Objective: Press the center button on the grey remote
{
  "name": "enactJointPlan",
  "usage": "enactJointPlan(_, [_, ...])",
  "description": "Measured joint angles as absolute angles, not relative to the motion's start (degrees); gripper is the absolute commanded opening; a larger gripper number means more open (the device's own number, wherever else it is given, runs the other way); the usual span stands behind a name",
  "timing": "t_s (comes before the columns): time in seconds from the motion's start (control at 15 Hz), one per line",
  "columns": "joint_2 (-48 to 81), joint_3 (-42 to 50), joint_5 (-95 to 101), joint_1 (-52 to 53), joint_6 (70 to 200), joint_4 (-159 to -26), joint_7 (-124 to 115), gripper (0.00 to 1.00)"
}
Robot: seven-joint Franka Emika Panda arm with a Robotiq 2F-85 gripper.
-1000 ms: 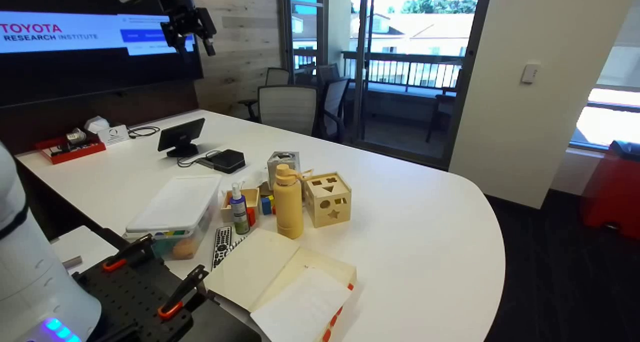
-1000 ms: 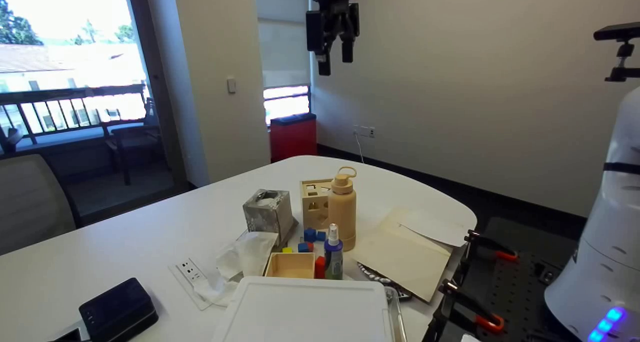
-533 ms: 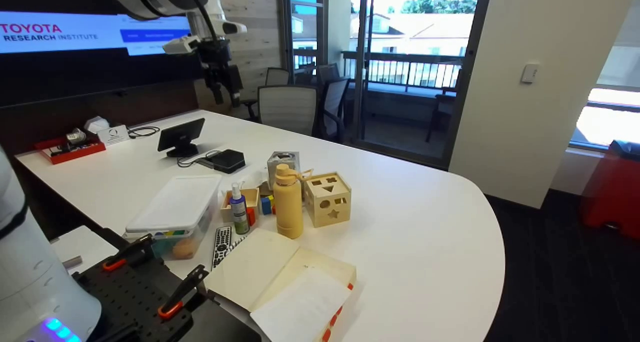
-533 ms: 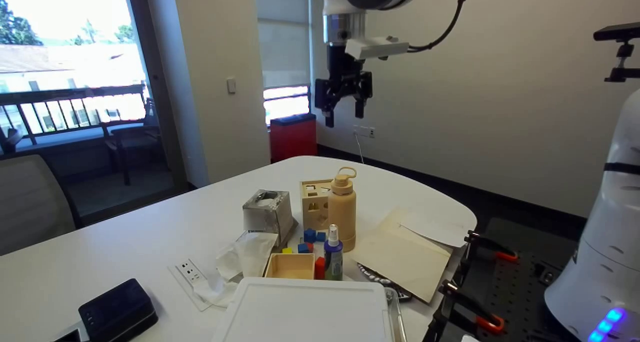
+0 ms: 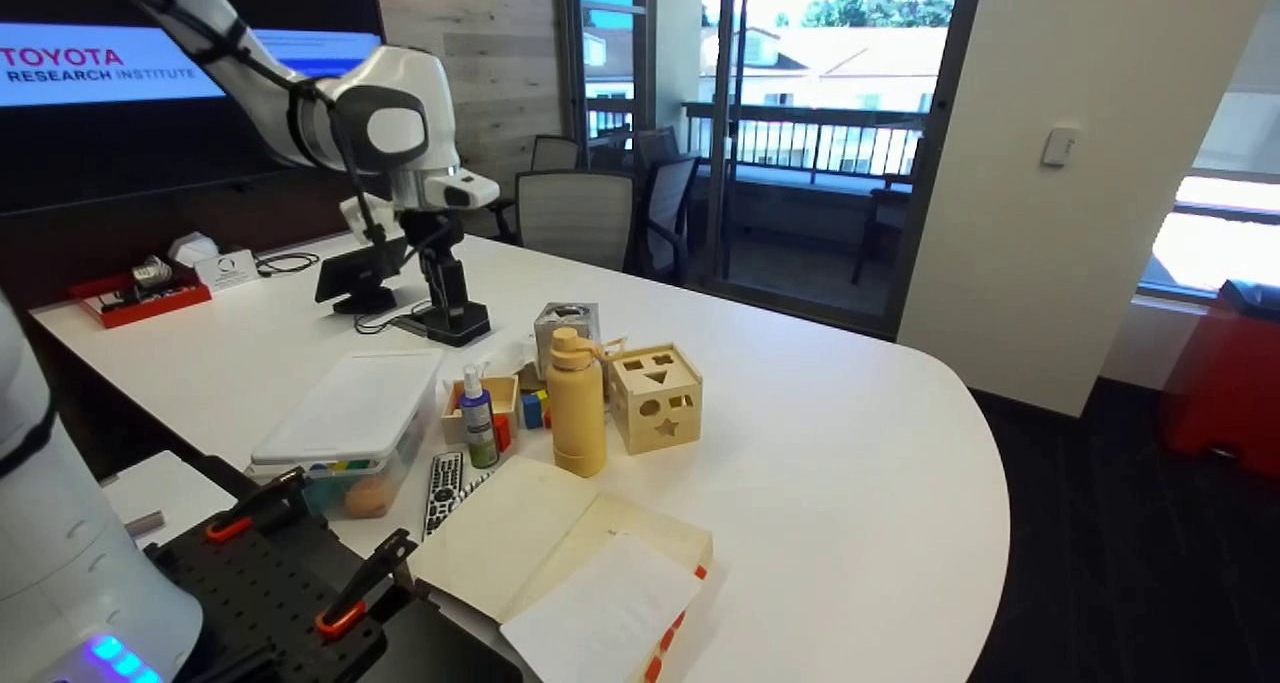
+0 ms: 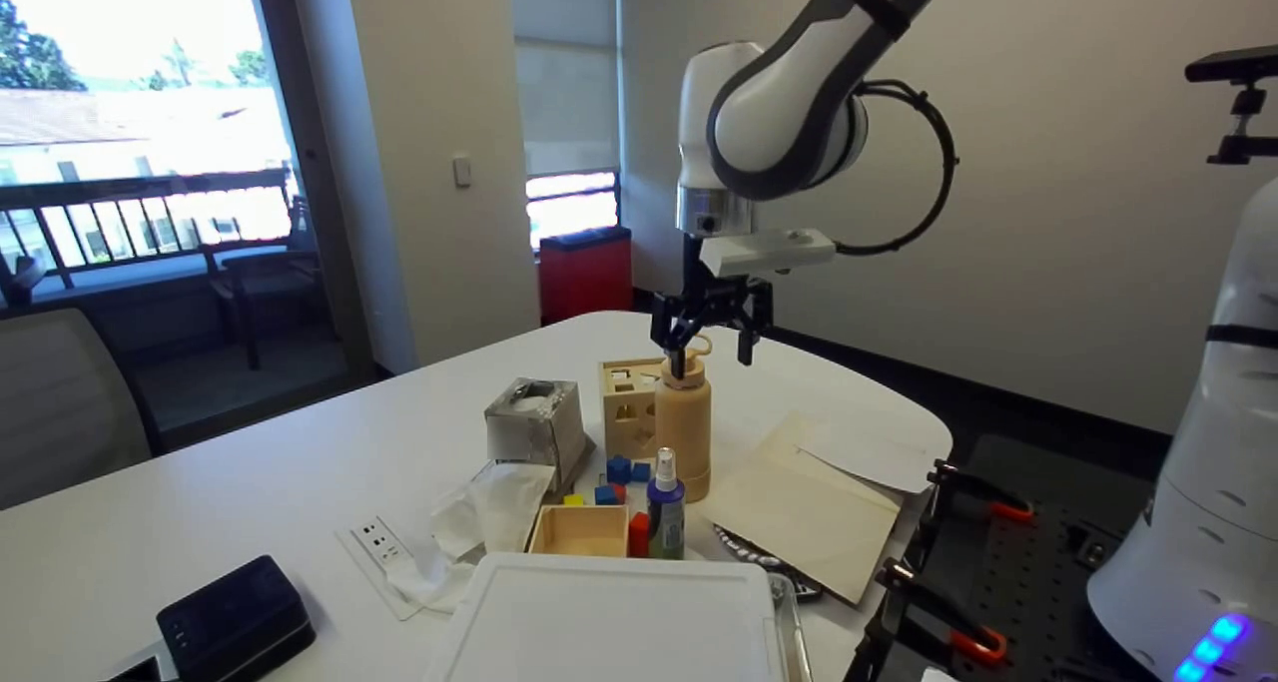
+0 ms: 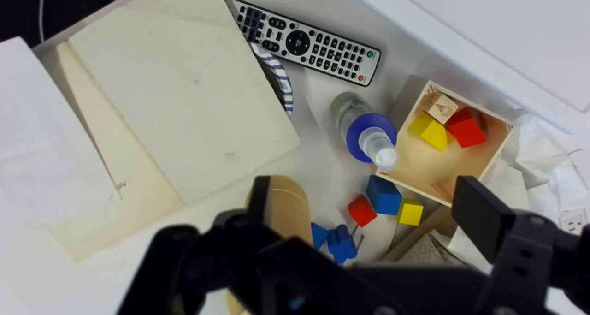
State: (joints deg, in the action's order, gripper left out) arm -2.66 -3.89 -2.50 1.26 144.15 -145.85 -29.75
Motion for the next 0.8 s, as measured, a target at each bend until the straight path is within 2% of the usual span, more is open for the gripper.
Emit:
enactJointPlan(0.2, [0.0,-4.0,-2.5,1.3,154.6,-152.0,-34.2,1.0])
enactJointPlan(0.27, [1.0,-3.9,-2.5,1.3,157.5,-153.7,-35.7,0.77])
enactJointPlan(0.33, [2.1,-3.9,-2.5,1.4,160.1,-155.1,-37.0,0.74])
enactJointPlan(0.8, [8.7,-2.1,-2.6,4.1,169.5,-159.1,-44.1,0.2])
